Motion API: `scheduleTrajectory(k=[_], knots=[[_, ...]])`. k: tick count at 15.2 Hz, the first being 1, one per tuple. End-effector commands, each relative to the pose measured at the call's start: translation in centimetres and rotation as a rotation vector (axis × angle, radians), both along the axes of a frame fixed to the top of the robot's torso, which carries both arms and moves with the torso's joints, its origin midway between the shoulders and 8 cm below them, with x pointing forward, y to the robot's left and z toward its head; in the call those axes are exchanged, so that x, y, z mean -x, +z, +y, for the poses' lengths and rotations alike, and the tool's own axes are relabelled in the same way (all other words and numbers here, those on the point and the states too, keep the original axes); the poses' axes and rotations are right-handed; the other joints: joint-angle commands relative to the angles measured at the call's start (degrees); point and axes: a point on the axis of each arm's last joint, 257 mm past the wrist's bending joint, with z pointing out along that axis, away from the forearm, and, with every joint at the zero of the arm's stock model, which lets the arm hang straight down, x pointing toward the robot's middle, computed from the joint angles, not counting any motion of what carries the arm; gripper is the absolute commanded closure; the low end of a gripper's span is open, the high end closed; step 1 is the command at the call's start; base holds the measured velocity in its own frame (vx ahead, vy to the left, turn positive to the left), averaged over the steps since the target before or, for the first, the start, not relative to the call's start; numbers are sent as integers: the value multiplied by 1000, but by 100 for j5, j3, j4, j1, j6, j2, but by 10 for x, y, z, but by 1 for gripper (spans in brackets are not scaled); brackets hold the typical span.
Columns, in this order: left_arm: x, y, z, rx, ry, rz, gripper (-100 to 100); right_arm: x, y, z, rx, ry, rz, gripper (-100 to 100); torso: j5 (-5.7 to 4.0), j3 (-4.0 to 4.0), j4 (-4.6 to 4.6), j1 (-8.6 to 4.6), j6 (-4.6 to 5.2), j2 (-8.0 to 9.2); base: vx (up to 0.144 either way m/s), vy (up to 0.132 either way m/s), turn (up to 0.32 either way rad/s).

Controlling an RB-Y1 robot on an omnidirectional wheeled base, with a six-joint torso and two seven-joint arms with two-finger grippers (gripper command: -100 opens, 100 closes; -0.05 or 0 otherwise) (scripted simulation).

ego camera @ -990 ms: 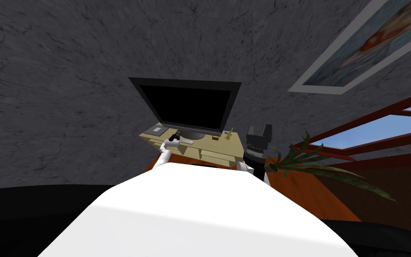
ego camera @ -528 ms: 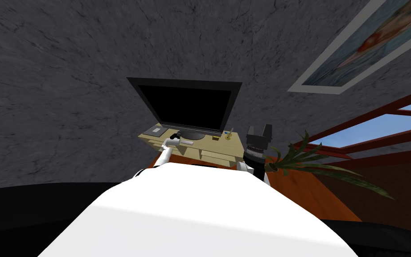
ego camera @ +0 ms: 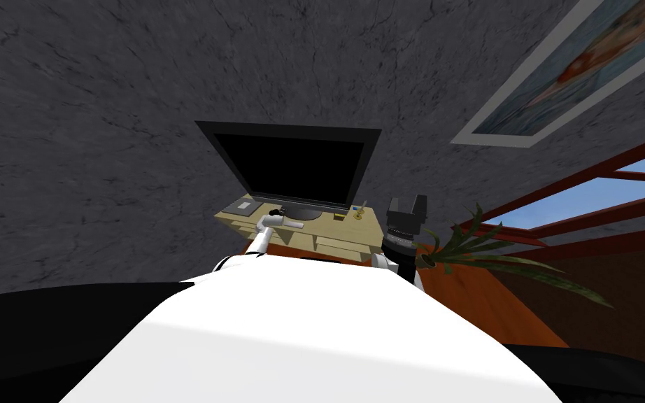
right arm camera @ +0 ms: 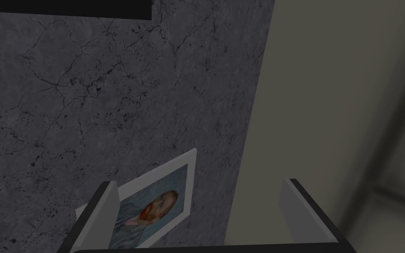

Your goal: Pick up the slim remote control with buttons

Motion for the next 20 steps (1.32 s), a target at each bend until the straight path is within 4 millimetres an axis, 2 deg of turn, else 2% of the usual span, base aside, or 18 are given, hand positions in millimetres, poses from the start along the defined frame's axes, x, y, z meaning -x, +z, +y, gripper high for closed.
scheduleTrajectory(k=[1,3,4,6,7,8,9,10,16,20], knots=[[2,-10,-2,20,10,58,-100,0,0,0,0,0,0,0,0,0,0,0,0,0,14,28,-34],[11,-24,-3,28,15,94,-100,0,0,0,0,0,0,0,0,0,0,2,1,-1,16,29,-25],[8,-23,-6,43,19,125,-100,0,0,0,0,0,0,0,0,0,0,1,0,1,16,26,-23],[19,-38,-7,51,23,161,-100,0,0,0,0,0,0,0,0,0,0,0,1,-1,18,23,-31],[17,-39,-11,68,26,195,-100,0,0,0,0,0,0,0,0,0,0,-1,1,0,18,26,-32],[26,-50,-12,75,29,225,-100,0,0,0,0,0,0,0,-1,0,1,-1,2,-2,22,29,-42],[23,-49,-17,90,28,247,-100,0,0,0,0,0,0,0,0,-1,0,0,1,-2,25,28,-52],[35,-61,-19,100,33,288,-100,0,0,0,0,0,0,0,0,-2,0,0,3,-4,31,30,-41],[43,-71,-27,124,34,348,-100,0,0,0,0,0,0,0,-1,0,0,-4,0,0,17,17,-15],[60,-86,-46,172,30,459,-100,0,0,0,0,0,0,0,-1,-2,0,-2,2,-4,25,23,-39]])
